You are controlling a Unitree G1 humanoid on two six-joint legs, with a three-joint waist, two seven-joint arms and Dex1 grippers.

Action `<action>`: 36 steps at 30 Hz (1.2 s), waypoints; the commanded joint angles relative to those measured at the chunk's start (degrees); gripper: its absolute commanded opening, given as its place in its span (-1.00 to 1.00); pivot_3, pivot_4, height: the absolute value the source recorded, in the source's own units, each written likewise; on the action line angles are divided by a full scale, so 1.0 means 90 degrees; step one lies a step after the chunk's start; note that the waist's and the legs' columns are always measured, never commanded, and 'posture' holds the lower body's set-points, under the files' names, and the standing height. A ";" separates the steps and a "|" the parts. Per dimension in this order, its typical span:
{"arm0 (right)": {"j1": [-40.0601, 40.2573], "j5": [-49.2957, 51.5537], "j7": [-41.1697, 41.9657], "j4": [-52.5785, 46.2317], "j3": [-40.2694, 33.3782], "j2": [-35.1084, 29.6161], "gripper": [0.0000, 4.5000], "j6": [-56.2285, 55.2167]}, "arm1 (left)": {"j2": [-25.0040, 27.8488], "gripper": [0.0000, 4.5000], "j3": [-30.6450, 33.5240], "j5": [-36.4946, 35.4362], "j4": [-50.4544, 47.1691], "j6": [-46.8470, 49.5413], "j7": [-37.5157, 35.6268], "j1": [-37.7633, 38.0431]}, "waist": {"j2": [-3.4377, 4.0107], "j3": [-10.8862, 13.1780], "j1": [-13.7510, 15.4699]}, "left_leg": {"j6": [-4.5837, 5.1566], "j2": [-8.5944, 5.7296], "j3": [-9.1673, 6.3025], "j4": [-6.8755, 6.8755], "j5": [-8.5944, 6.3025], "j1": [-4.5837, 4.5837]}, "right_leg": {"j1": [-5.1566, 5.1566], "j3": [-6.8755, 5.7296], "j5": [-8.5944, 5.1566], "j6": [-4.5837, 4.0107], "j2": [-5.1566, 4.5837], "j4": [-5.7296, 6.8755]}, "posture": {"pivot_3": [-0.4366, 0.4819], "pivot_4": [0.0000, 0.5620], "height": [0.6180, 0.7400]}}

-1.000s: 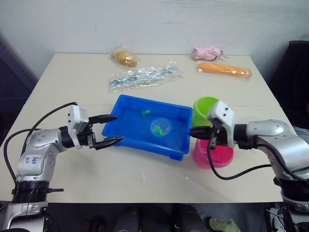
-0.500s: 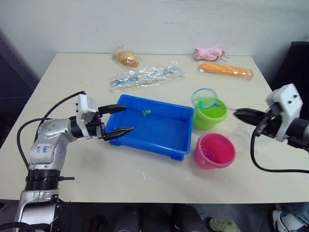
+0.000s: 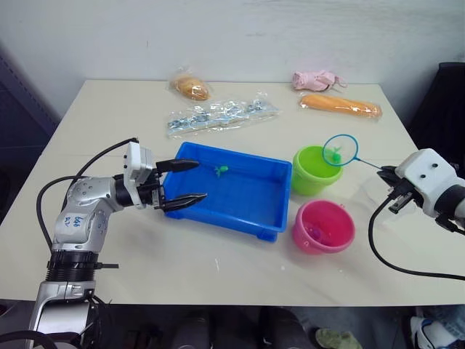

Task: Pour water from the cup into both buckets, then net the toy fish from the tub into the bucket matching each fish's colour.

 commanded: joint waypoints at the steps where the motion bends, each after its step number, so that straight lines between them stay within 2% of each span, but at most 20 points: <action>1: 0.0052 -0.0687 -0.0386 0.0198 0.0094 -0.0189 -1.00 -0.1287 | 0.0014 0.98 0.0068 -0.0079 -0.0256 0.0025 0.0035 0.0125 | 0.0000 0.0000 -0.0001 | -0.0001 0.0000 0.0000 0.0000 0.0000 0.0000 | 0.0000 0.0000 0.0000 0.0000 0.0000 0.0000 | -0.05 -0.47 1.00; 8: 0.0258 -0.1672 -0.0901 0.0844 0.0215 -0.0446 -1.00 -0.3286 | 0.0033 0.98 0.0103 -0.0090 -0.0311 0.0059 0.0073 0.0189 | 0.0000 0.0000 0.0029 | -0.0001 0.0004 0.0000 0.0001 0.0001 0.0001 | 0.0000 0.0000 0.0000 0.0000 -0.0001 -0.0001 | -0.05 -0.47 1.00; 14: 0.0302 -0.2223 -0.1659 0.1212 0.0101 -0.0369 -1.00 -0.4343 | 0.0010 0.98 0.0087 -0.0080 -0.0323 0.0054 0.0108 0.0184 | 0.0000 0.0000 0.0023 | -0.0003 0.0008 0.0000 0.0002 0.0002 0.0002 | 0.0003 0.0000 0.0000 0.0000 0.0000 -0.0002 | -0.05 -0.47 1.00; 23: 0.0497 -0.3239 -0.2499 0.1583 0.0271 -0.0448 -1.00 -0.5110 | 0.0027 0.98 0.0057 -0.0048 -0.0338 0.0030 0.0116 0.0222 | 0.0000 0.0000 0.0020 | -0.0004 0.0010 -0.0001 0.0002 0.0003 0.0004 | 0.0005 0.0001 0.0000 0.0000 0.0001 -0.0001 | -0.05 -0.47 1.00; 27: 0.0519 -0.3111 -0.2500 0.1637 0.0304 -0.0378 -1.00 -0.5297 | 0.0049 0.98 0.0055 -0.0025 -0.0364 0.0020 0.0114 0.0262 | 0.0000 0.0000 0.0007 | -0.0005 0.0010 -0.0001 0.0001 0.0003 0.0004 | 0.0005 0.0001 0.0000 0.0000 0.0002 -0.0002 | -0.05 -0.47 1.00; 28: 0.0474 -0.2964 -0.2462 0.1574 0.0284 -0.0319 -1.00 -0.5255 | 0.0055 0.98 0.0083 -0.0035 -0.0364 0.0022 0.0126 0.0278 | 0.0001 0.0000 0.0005 | -0.0005 0.0010 -0.0001 0.0002 0.0003 0.0004 | 0.0005 0.0001 0.0000 0.0000 0.0002 -0.0002 | -0.05 -0.47 1.00; 32: -0.0309 -0.0585 -0.1365 0.0758 0.0512 0.0199 -1.00 -0.4127 | 0.0137 0.98 0.0369 -0.0187 -0.0488 0.0165 0.0290 0.0507 | 0.0004 0.0002 -0.0093 | -0.0005 0.0015 -0.0008 0.0002 0.0004 0.0007 | 0.0007 0.0001 0.0000 0.0000 0.0003 -0.0001 | -0.05 -0.47 1.00; 36: -0.0623 0.2118 -0.0264 -0.0700 0.1115 0.0524 -1.00 -0.1263 | 0.0108 0.98 0.0889 -0.0596 -0.0749 0.0586 0.0730 0.0735 | 0.0005 0.0003 -0.0114 | -0.0006 0.0023 -0.0063 0.0001 0.0004 0.0012 | 0.0013 -0.0005 -0.0001 -0.0002 0.0009 0.0001 | -0.05 -0.47 1.00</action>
